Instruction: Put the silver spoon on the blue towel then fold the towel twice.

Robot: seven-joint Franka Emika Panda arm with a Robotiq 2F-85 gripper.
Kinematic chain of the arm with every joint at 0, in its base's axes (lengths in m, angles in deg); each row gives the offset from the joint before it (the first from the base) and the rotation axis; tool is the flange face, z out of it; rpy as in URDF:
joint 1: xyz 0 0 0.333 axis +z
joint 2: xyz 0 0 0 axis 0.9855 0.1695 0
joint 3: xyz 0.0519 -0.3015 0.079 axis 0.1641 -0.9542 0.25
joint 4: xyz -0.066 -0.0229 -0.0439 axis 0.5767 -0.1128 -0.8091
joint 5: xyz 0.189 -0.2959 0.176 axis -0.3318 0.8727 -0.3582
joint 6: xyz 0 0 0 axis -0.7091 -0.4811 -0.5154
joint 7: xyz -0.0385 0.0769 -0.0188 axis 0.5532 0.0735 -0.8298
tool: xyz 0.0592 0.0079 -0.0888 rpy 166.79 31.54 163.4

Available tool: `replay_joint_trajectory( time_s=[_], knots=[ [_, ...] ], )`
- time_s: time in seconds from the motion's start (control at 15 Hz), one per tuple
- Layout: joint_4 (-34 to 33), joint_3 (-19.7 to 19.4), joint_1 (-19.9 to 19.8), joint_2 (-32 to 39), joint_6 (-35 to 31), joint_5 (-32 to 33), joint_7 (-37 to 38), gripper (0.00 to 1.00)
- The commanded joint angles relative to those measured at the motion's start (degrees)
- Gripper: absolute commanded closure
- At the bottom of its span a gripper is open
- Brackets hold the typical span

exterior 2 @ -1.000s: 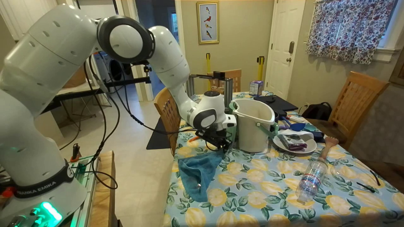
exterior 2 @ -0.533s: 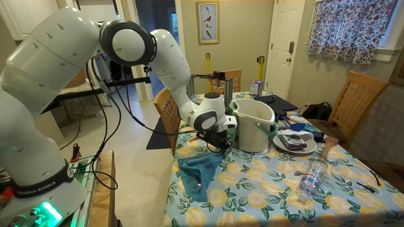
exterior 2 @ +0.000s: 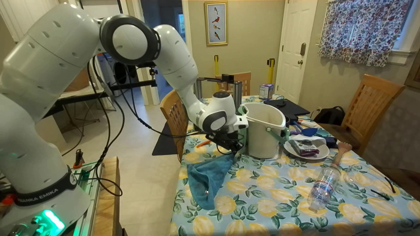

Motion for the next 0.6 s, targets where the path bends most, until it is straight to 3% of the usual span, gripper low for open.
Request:
replay_joint_trajectory(
  time_s=[0.0,0.53],
  knots=[
    [5.4,3.9,-3.8,-4.9,0.2,-0.5,-3.2,0.99],
    [13.6,8.4,-9.8,-13.8,10.3,-1.8,-10.2,0.99]
  ],
)
